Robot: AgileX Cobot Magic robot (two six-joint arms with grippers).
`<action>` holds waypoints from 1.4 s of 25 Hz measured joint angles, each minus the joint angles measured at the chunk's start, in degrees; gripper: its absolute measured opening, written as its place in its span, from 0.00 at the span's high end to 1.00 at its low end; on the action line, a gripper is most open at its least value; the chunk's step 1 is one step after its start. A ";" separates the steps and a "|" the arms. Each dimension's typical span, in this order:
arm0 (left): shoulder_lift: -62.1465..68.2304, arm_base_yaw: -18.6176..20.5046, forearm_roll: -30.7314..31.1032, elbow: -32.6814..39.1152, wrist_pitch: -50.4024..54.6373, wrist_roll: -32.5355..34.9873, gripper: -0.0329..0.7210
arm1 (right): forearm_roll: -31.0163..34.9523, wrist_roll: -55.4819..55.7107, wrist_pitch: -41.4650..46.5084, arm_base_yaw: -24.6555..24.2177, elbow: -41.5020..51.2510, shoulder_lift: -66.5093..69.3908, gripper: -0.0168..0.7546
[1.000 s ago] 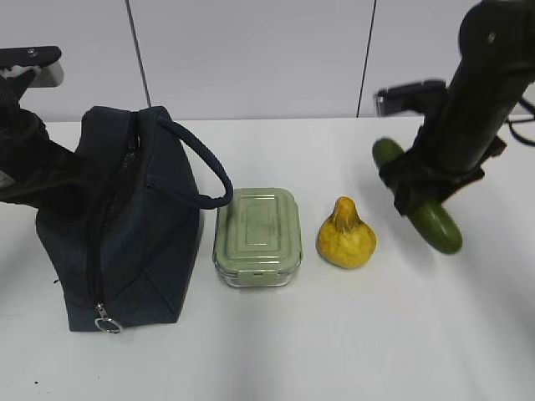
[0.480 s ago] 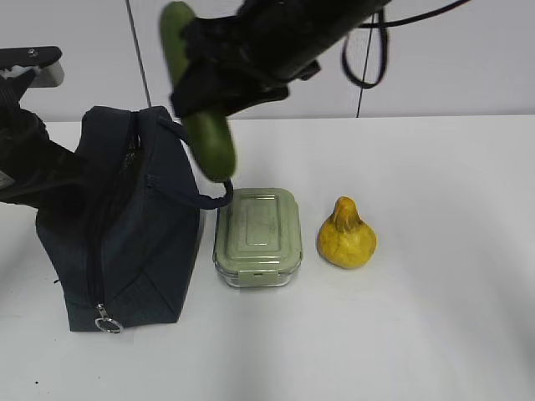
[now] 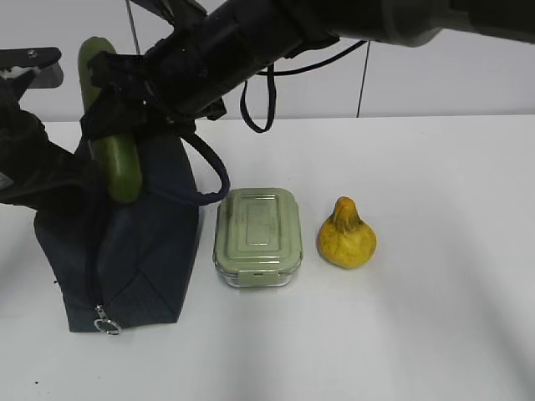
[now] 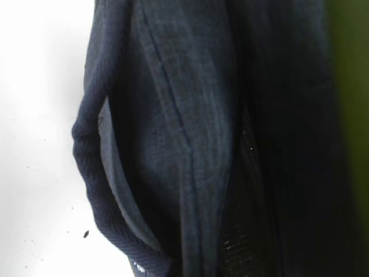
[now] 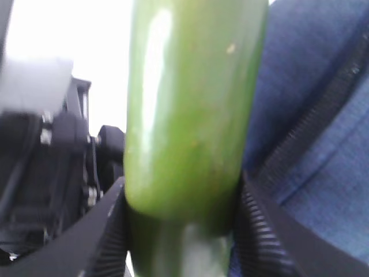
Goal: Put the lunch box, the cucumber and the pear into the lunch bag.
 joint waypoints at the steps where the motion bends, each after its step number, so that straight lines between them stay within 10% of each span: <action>1: 0.00 0.00 0.00 0.00 0.08 0.00 0.94 | 0.68 -0.27 0.00 0.00 -0.95 0.72 0.49; 15: 0.04 0.00 0.12 0.00 0.32 0.00 0.94 | 3.05 -1.16 -1.06 0.00 -7.57 4.66 0.49; 26: 0.04 0.00 0.12 0.00 0.39 0.00 0.94 | -14.02 2.39 8.45 0.09 -7.57 7.48 0.49; 35: 0.04 0.00 0.17 0.00 0.39 0.00 0.94 | -14.78 2.43 10.98 0.09 -7.57 7.35 0.22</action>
